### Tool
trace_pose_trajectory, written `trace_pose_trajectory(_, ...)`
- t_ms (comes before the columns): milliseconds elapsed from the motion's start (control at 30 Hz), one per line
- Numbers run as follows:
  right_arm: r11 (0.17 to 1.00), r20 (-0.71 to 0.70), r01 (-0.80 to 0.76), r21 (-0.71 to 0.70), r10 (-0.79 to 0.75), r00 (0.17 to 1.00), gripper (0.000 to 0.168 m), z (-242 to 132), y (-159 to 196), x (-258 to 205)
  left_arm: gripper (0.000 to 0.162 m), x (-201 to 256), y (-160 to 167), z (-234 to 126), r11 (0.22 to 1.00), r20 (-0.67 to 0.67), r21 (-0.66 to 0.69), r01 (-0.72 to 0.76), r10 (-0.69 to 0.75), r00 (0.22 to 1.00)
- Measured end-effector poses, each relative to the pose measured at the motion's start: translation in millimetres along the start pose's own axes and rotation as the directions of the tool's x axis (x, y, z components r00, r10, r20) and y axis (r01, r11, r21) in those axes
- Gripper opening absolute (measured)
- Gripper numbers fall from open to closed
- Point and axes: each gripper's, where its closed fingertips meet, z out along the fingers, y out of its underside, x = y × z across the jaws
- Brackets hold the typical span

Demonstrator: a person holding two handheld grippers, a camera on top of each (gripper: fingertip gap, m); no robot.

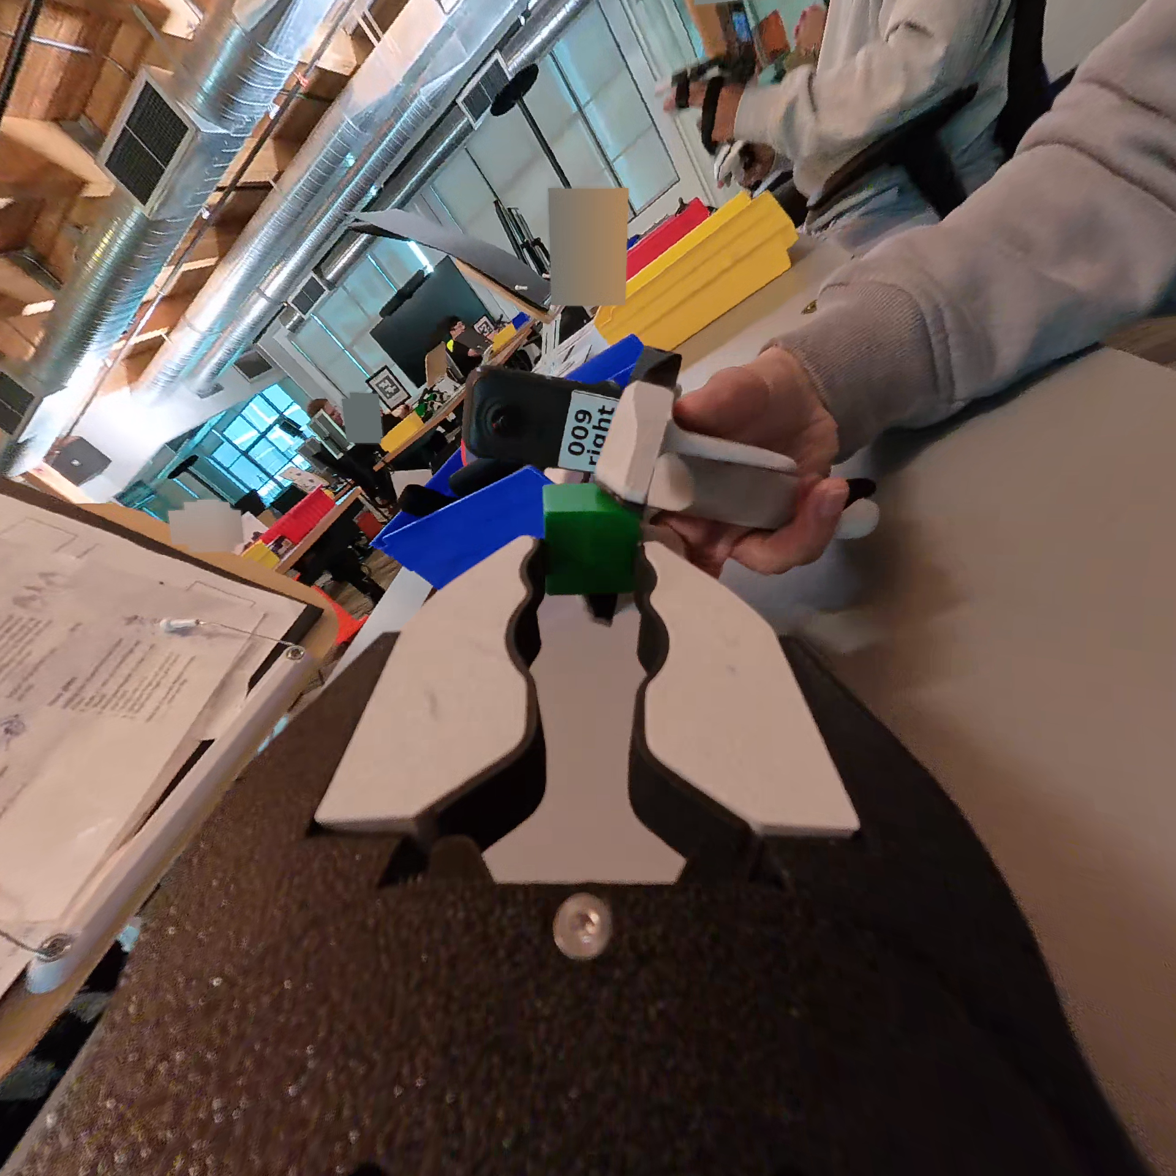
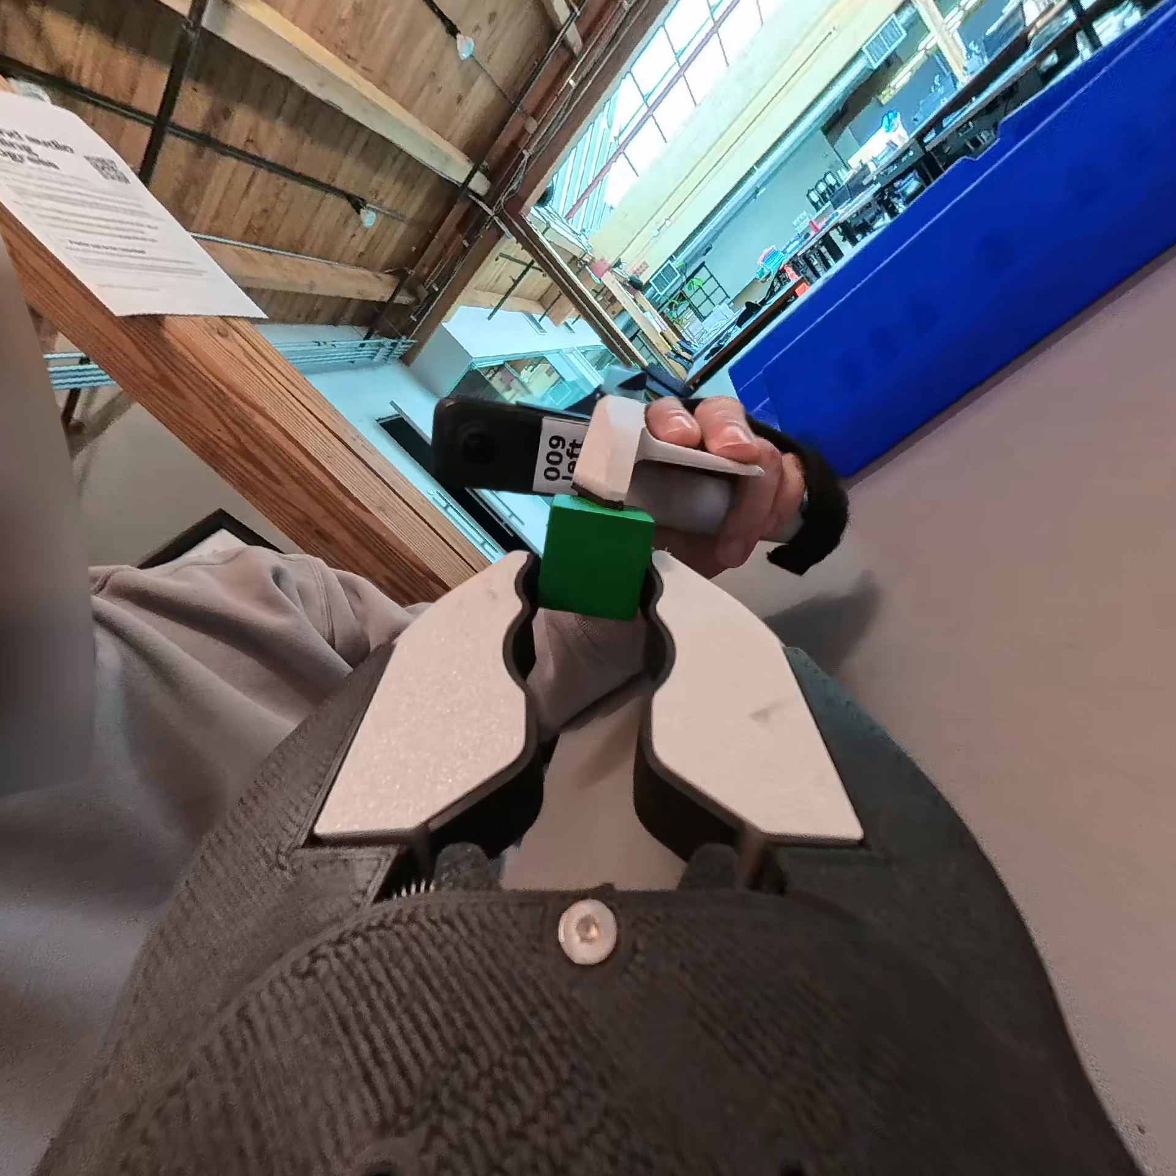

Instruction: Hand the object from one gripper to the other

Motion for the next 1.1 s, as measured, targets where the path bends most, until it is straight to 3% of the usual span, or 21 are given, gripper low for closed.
trace_pose_trajectory(233, 0.999, -0.062, 0.030, -0.033, -0.032, 0.998, 0.030, -2, 2, 11, 0.026, 0, 11, 1, 0.996, 0.010, -0.072, -0.044, 0.045, 0.999)
trace_pose_trajectory(300, 0.991, -0.131, 0.127, -0.047, -0.132, 0.983, 0.029, -5, -2, 18, 0.027, -3, 18, 2, 0.993, 0.040, -0.114, 0.005, 0.000, 0.999)
trace_pose_trajectory(367, 0.946, -0.259, 0.307, -0.102, -0.323, 0.910, 0.029, -13, -9, 29, 0.033, -5, 20, 2, 0.987, 0.054, -0.110, 0.121, -0.116, 0.992)
trace_pose_trajectory(433, 0.812, -0.411, 0.532, -0.242, -0.582, 0.702, 0.029, -27, -20, 43, 0.043, -6, 19, -1, 0.951, 0.030, -0.082, 0.297, -0.296, 0.955)
trace_pose_trajectory(500, 0.591, -0.480, 0.661, -0.463, -0.794, 0.373, 0.029, -44, -32, 55, 0.047, -15, 19, -2, 0.869, 0.042, -0.052, 0.492, -0.490, 0.871)
trace_pose_trajectory(600, 0.261, -0.410, 0.612, -0.747, -0.905, -0.115, 0.029, -65, -46, 65, 0.048, -29, 29, 1, 0.771, 0.140, -0.032, 0.636, -0.626, 0.767)
trace_pose_trajectory(633, 0.161, -0.334, 0.549, -0.820, -0.914, -0.232, 0.029, -67, -46, 68, 0.048, -29, 33, 4, 0.751, 0.171, -0.039, 0.659, -0.645, 0.745)
trace_pose_trajectory(700, 0.006, -0.184, 0.426, -0.905, -0.907, -0.378, 0.029, -68, -43, 72, 0.048, -25, 38, 11, 0.703, 0.201, -0.058, 0.709, -0.687, 0.698)
trace_pose_trajectory(767, -0.094, -0.085, 0.363, -0.927, -0.890, -0.447, 0.029, -61, -39, 73, 0.048, -20, 39, 19, 0.659, 0.208, -0.071, 0.749, -0.724, 0.657)
trace_pose_trajectory(867, -0.174, -0.011, 0.323, -0.930, -0.866, -0.500, 0.029, -52, -35, 71, 0.047, -16, 47, 22, 0.636, 0.247, -0.109, 0.764, -0.727, 0.641)
trace_pose_trajectory(1000, -0.215, 0.031, 0.305, -0.928, -0.860, -0.510, 0.029, -48, -31, 71, 0.029, -16, 46, 21, 0.646, 0.231, -0.099, 0.757, -0.725, 0.649)
trace_pose_trajectory(1100, -0.200, 0.009, 0.332, -0.922, -0.868, -0.497, 0.029, -46, -31, 69, 0.027, -17, 44, 20, 0.647, 0.218, -0.083, 0.758, -0.731, 0.647)
